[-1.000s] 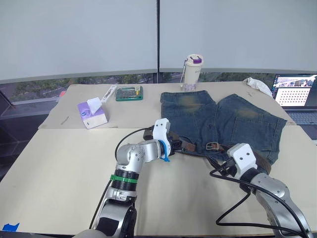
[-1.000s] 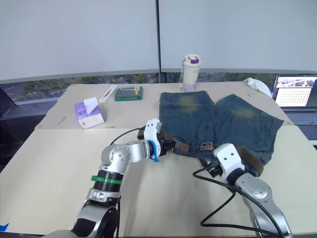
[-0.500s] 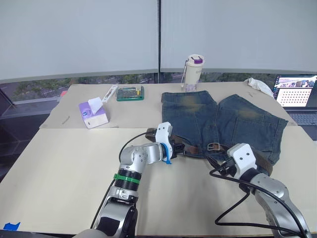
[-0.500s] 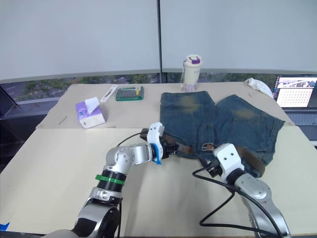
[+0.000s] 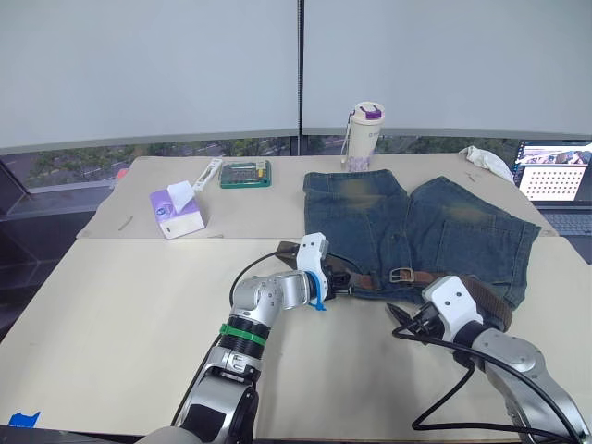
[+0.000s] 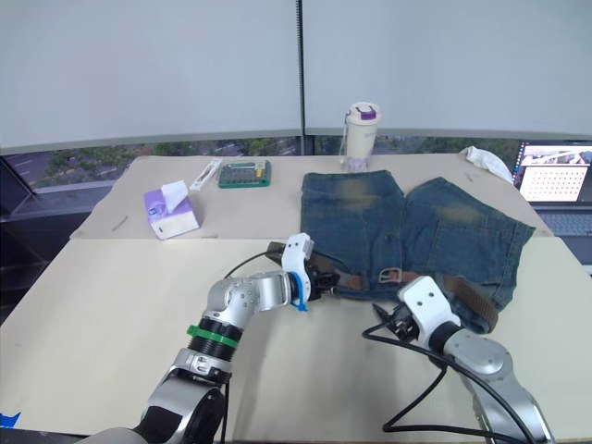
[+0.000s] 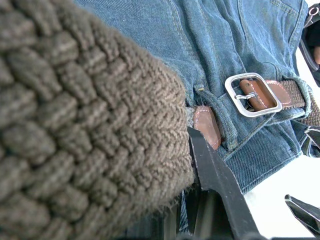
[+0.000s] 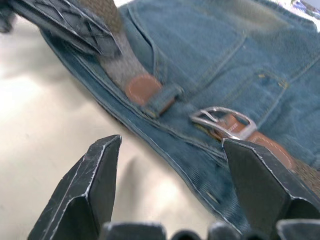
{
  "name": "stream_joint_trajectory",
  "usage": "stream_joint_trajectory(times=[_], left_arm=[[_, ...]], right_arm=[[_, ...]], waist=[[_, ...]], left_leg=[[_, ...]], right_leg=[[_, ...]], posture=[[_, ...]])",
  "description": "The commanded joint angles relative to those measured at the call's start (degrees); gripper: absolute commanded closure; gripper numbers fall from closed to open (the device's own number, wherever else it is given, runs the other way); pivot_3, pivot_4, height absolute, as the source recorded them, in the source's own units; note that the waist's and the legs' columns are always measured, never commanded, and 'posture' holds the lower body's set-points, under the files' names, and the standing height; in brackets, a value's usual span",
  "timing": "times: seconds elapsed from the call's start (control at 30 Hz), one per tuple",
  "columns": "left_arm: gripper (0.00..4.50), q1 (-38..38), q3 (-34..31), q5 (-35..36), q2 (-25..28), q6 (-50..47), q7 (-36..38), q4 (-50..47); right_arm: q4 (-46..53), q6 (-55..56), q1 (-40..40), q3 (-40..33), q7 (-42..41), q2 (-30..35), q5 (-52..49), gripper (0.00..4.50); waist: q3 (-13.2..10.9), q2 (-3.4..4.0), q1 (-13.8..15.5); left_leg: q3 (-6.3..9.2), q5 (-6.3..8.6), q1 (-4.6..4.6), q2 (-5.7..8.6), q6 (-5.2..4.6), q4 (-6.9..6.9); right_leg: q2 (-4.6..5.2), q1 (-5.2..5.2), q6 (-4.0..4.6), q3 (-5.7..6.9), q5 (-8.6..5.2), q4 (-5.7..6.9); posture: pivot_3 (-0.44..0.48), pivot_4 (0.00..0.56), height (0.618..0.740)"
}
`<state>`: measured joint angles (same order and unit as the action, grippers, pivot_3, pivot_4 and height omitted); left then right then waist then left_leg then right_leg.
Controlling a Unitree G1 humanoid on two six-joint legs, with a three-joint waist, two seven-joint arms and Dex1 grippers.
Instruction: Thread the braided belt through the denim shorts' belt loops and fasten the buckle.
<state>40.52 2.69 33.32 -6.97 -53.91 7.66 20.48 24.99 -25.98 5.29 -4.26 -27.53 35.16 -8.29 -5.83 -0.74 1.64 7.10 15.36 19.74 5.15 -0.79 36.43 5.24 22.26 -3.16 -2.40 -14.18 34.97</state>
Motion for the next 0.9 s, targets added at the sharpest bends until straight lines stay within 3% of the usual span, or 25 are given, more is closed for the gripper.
stream_joint_trajectory(times=[0.03, 0.53, 0.9], left_arm=[[4.5, 3.21, 0.56, 2.14, -10.66, -0.63, 0.83, 1.5], [4.5, 6.57, -1.25, 7.67, -14.77, 6.17, -2.04, 9.23], [4.5, 8.06, 0.83, 10.92, -16.97, 6.76, -1.69, 9.82]], right_arm=[[0.38, -1.27, -1.43, -0.48, 0.16, 0.37, 0.66, 0.92], [1.29, -7.94, -2.71, 3.51, -2.36, 0.46, 0.21, 0.92], [2.62, -9.68, -3.98, 0.22, -3.28, -0.81, -4.22, 0.92]], waist=[[0.0, 0.0, 0.0], [0.0, -0.01, 0.34], [0.0, 0.0, 0.57]], left_leg=[[0.0, 0.0, 0.0, 0.0, 0.0, 0.0], [-0.01, 0.0, -0.03, -0.02, 0.0, 0.08], [-0.01, 0.01, -0.01, 0.0, -0.01, 0.13]], right_leg=[[0.0, 0.0, 0.0, 0.0, 0.0, 0.0], [-0.01, -0.03, -0.01, 0.0, -0.01, 0.02], [0.0, -0.03, -0.01, 0.0, -0.01, 0.02]], posture=[[0.0, 0.15, 0.74], [0.0, 0.15, 0.74], [0.0, 0.15, 0.74]])
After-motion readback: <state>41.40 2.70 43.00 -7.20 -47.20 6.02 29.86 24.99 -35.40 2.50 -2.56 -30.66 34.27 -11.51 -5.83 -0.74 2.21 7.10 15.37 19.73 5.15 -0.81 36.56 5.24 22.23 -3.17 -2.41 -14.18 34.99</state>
